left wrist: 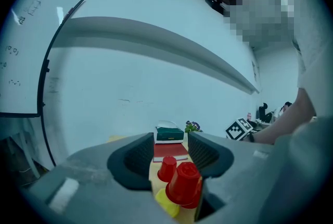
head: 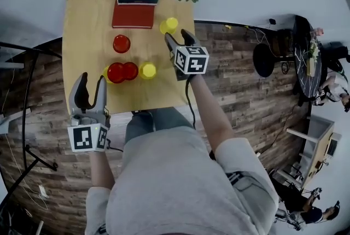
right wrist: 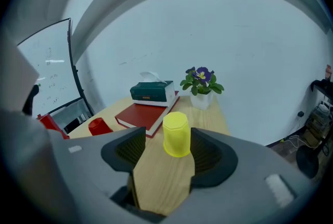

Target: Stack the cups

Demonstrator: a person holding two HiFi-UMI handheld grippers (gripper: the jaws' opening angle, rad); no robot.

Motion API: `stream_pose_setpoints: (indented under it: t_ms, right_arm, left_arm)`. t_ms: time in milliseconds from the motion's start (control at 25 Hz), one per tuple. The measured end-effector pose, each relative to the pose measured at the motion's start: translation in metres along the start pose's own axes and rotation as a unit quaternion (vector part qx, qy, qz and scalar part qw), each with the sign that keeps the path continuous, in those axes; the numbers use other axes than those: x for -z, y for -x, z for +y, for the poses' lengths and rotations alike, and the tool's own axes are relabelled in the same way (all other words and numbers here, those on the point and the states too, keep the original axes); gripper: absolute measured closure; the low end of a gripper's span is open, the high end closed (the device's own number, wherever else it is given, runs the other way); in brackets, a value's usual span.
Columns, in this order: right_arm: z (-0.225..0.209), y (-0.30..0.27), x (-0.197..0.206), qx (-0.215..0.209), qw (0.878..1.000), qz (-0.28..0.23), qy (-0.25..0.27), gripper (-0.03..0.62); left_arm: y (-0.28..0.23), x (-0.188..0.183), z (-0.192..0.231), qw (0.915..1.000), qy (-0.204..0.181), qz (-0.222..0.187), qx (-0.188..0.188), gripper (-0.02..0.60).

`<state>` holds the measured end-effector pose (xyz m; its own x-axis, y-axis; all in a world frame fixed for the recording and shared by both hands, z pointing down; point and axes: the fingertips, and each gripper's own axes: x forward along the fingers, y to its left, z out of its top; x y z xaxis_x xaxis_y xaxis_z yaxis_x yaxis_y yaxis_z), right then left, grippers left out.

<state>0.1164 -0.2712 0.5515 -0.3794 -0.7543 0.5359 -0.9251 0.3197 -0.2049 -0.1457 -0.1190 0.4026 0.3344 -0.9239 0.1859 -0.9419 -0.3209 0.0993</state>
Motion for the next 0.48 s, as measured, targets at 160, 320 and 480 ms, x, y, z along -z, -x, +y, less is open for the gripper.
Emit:
stream_pose_setpoints:
  t_ms: [160,320,480]
  right_arm:
    - [-0.01,-0.021,0.008,-0.003,1.0,0.02,0.001,0.324]
    - [-0.009,-0.036,0.011,-0.006,1.0,0.026,0.016,0.324]
    - [-0.014,-0.042,0.007,0.011,0.999,0.015,0.026,0.371]
  left_arm:
    - [-0.002,0.004,0.004,0.9998,0.001,0.008,-0.019,0.365]
    - [-0.004,0.009,0.008,0.9993,-0.002,0.017,-0.033,0.365]
    - [-0.008,0.011,0.008,0.9991,0.001,0.019,-0.038,0.365]
